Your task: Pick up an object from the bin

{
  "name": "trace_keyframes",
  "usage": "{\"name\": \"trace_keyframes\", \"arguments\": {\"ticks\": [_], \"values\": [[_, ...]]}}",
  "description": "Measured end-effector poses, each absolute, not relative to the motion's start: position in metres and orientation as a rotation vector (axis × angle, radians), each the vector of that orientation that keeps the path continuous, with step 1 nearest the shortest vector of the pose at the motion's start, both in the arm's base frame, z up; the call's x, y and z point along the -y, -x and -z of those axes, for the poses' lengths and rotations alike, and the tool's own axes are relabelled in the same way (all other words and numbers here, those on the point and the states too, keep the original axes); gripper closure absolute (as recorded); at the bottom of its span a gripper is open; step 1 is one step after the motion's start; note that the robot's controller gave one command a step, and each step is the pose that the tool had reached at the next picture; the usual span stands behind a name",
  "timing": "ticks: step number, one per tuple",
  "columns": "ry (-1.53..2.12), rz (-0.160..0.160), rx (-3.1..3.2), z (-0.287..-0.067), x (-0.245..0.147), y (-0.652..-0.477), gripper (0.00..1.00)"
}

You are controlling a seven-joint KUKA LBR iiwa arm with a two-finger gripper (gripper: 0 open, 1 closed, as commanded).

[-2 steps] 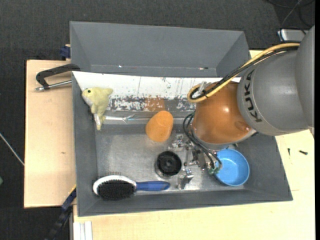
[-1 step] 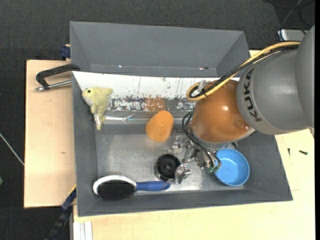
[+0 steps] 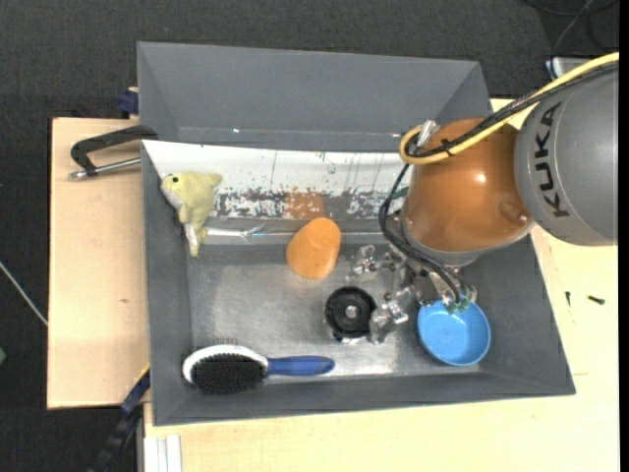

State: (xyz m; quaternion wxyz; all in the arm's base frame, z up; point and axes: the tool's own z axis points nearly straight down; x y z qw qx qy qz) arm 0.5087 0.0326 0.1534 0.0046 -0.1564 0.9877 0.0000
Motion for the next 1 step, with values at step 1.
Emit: {"name": "trace_keyframes", "arguments": {"ticks": [1], "values": [[0.49,0.001,-3.088,-0.2598,-0.0359,-0.5107,1.0]]}}
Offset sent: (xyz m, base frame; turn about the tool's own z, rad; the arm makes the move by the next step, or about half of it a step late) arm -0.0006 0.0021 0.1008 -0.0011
